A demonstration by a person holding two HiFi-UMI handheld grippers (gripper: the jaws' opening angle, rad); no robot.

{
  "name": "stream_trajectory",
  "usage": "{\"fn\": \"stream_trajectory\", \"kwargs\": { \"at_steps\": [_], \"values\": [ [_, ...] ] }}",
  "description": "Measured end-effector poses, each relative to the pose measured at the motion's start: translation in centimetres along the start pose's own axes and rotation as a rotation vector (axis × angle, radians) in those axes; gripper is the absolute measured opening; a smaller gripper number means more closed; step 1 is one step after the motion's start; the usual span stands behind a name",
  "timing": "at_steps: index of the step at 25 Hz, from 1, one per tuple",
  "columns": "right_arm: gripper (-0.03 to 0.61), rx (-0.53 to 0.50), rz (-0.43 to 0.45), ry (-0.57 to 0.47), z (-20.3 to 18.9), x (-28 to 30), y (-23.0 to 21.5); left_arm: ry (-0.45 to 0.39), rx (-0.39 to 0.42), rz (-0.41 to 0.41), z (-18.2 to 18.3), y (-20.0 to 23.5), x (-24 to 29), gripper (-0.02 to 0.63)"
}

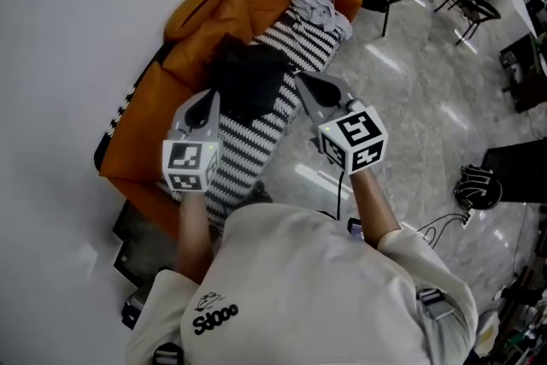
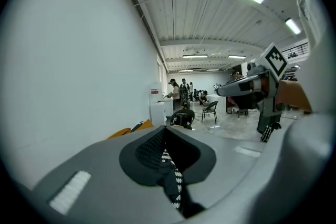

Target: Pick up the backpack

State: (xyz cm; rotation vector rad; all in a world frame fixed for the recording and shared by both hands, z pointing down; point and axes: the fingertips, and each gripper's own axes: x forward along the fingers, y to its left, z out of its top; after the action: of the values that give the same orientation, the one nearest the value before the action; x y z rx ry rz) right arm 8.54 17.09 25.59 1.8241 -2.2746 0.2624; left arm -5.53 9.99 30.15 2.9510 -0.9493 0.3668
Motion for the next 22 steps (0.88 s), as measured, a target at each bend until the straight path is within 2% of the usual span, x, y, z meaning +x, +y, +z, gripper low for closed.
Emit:
{"fn": "stream_trajectory", "kwargs": {
  "at_steps": [12,15,18,22],
  "values": [
    [0.003,0.008,0.002,0.076,0.0,6.4,-0.5,0.016,-0.018,-0.067,-0.9,5.2,4.9,0.011],
    [0.003,-0.002,-0.021,0.094,0.0,7.6,-0.7,0.028,-0.016,-0.063,-1.4,6.7,5.7,0.011],
    [0.003,0.005,-0.040,0.088,0.1,8.4,-0.8,0.061,0.026,-0.060,-2.3,7.8,6.2,0.011],
    [0.005,0.054,-0.048,0.050,0.2,9.4,-1.1,0.072,0.033,-0.022,-3.2,9.9,6.5,0.011]
  ]
}}
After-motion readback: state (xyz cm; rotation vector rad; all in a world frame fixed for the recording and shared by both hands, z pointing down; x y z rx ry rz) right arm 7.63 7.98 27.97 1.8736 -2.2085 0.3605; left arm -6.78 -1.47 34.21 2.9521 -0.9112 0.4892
